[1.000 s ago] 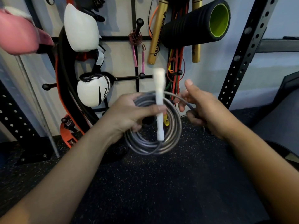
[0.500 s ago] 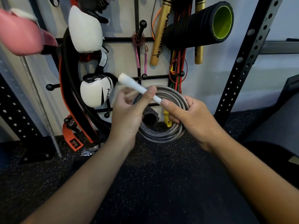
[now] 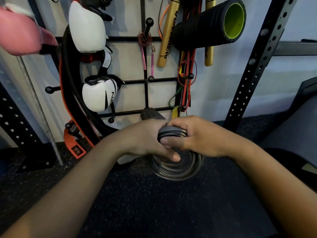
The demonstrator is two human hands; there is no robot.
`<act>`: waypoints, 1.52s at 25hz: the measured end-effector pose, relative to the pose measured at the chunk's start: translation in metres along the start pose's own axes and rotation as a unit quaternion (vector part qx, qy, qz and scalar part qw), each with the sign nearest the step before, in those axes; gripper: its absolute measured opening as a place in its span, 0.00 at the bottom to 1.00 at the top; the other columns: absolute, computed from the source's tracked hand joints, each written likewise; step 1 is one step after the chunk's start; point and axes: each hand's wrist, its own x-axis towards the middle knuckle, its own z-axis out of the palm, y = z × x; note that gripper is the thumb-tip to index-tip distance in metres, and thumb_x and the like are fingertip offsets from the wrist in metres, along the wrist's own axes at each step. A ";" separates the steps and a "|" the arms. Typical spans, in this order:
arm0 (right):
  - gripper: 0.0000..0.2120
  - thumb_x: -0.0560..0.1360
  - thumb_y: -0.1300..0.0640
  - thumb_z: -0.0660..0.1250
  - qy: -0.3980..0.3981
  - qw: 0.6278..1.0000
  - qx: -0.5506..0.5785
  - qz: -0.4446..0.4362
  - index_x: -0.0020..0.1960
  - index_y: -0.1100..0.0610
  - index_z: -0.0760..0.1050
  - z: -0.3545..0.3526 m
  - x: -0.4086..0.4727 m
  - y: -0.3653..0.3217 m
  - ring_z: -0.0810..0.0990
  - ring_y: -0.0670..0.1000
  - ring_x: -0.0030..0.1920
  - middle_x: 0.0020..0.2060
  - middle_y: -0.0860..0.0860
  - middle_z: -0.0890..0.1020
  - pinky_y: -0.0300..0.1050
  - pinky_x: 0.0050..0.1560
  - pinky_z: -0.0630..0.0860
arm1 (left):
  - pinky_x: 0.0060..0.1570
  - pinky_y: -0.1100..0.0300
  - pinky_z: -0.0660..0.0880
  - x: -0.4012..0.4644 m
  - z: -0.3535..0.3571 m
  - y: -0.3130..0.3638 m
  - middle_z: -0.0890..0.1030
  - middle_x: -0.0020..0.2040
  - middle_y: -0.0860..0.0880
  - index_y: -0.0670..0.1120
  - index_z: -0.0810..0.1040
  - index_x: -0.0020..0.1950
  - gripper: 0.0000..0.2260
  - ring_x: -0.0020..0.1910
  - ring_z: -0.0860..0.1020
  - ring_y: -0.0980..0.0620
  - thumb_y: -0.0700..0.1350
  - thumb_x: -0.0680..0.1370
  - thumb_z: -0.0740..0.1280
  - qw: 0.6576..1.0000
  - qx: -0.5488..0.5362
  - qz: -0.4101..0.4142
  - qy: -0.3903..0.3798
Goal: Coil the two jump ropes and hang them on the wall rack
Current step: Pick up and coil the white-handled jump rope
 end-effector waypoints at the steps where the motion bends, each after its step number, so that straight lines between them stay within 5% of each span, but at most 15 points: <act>1: 0.10 0.77 0.44 0.72 0.003 1.000 0.013 0.006 0.52 0.49 0.78 0.000 -0.001 0.000 0.82 0.47 0.35 0.38 0.49 0.84 0.47 0.38 0.79 | 0.39 0.60 0.81 0.002 0.006 -0.002 0.85 0.39 0.52 0.49 0.81 0.55 0.18 0.36 0.83 0.57 0.47 0.69 0.82 0.999 -0.046 0.001 0.009; 3: 0.14 0.76 0.43 0.71 0.041 0.996 0.076 0.009 0.53 0.52 0.75 -0.004 -0.001 -0.001 0.80 0.47 0.33 0.37 0.54 0.85 0.44 0.37 0.77 | 0.30 0.60 0.76 0.002 0.004 -0.004 0.79 0.31 0.50 0.44 0.83 0.51 0.14 0.29 0.76 0.53 0.49 0.70 0.81 0.994 -0.101 -0.001 0.033; 7: 0.24 0.79 0.39 0.63 0.208 0.958 0.194 0.047 0.53 0.60 0.79 -0.023 -0.003 0.008 0.79 0.55 0.35 0.41 0.65 0.82 0.49 0.42 0.77 | 0.32 0.57 0.78 -0.002 -0.007 -0.002 0.70 0.25 0.53 0.44 0.83 0.51 0.14 0.23 0.68 0.54 0.52 0.72 0.74 0.958 -0.261 0.048 0.111; 9: 0.24 0.81 0.41 0.62 0.222 0.934 0.274 0.064 0.52 0.63 0.79 -0.024 -0.004 0.021 0.72 0.55 0.31 0.36 0.65 0.76 0.49 0.34 0.71 | 0.33 0.56 0.78 0.001 -0.007 0.000 0.67 0.24 0.54 0.50 0.83 0.39 0.08 0.21 0.66 0.55 0.52 0.76 0.72 0.905 -0.387 0.085 0.157; 12: 0.22 0.84 0.45 0.58 0.229 0.908 0.344 0.064 0.55 0.62 0.80 -0.009 0.000 0.026 0.73 0.53 0.29 0.35 0.59 0.77 0.45 0.30 0.70 | 0.32 0.57 0.77 0.011 -0.002 0.002 0.65 0.23 0.55 0.50 0.74 0.33 0.14 0.21 0.65 0.57 0.53 0.76 0.70 0.823 -0.514 0.099 0.220; 16: 0.36 0.79 0.30 0.48 0.197 0.849 0.490 0.019 0.67 0.57 0.75 0.019 0.010 0.001 0.81 0.60 0.43 0.45 0.61 0.82 0.50 0.36 0.77 | 0.31 0.58 0.76 0.016 0.021 0.019 0.67 0.24 0.55 0.49 0.70 0.36 0.16 0.23 0.70 0.56 0.55 0.79 0.68 0.734 -0.602 0.070 0.306; 18: 0.37 0.74 0.24 0.52 0.209 0.851 0.480 0.038 0.65 0.52 0.75 0.034 0.012 -0.009 0.83 0.59 0.49 0.50 0.63 0.83 0.50 0.39 0.78 | 0.36 0.54 0.80 0.018 0.032 0.023 0.71 0.26 0.54 0.50 0.71 0.36 0.18 0.27 0.76 0.54 0.57 0.81 0.67 0.707 -0.607 0.049 0.360; 21: 0.28 0.74 0.28 0.59 0.264 0.878 0.395 0.061 0.61 0.47 0.77 0.046 0.012 -0.019 0.87 0.54 0.50 0.50 0.54 0.86 0.53 0.49 0.82 | 0.44 0.50 0.80 0.019 0.043 0.019 0.77 0.30 0.54 0.49 0.77 0.39 0.17 0.33 0.80 0.54 0.58 0.82 0.66 0.692 -0.562 0.038 0.451; 25: 0.21 0.81 0.39 0.62 0.319 0.861 0.389 0.080 0.63 0.54 0.76 0.059 0.012 -0.034 0.87 0.59 0.36 0.42 0.56 0.87 0.48 0.31 0.82 | 0.25 0.56 0.70 0.016 0.054 0.017 0.77 0.34 0.46 0.47 0.75 0.42 0.22 0.30 0.77 0.44 0.66 0.80 0.62 0.713 -0.518 -0.003 0.473; 30: 0.21 0.85 0.46 0.59 0.361 0.813 0.432 0.151 0.54 0.65 0.77 0.073 0.015 -0.026 0.69 0.54 0.18 0.23 0.57 0.74 0.38 0.18 0.64 | 0.36 0.50 0.74 0.018 0.057 0.024 0.77 0.37 0.46 0.44 0.76 0.46 0.14 0.36 0.77 0.45 0.55 0.82 0.67 0.720 -0.497 0.037 0.482; 34: 0.21 0.85 0.50 0.58 0.346 0.812 0.434 0.180 0.50 0.67 0.77 0.069 0.013 -0.022 0.71 0.54 0.19 0.25 0.59 0.74 0.38 0.17 0.63 | 0.36 0.57 0.79 0.018 0.058 0.022 0.82 0.36 0.54 0.51 0.73 0.60 0.10 0.33 0.80 0.54 0.50 0.82 0.69 0.739 -0.415 0.091 0.523; 38: 0.16 0.84 0.52 0.62 0.312 0.825 0.442 0.164 0.49 0.63 0.80 0.072 0.016 -0.018 0.82 0.52 0.35 0.36 0.58 0.84 0.40 0.30 0.76 | 0.33 0.52 0.78 0.018 0.047 0.010 0.80 0.36 0.57 0.49 0.74 0.59 0.09 0.29 0.77 0.54 0.52 0.83 0.66 0.767 -0.329 0.090 0.544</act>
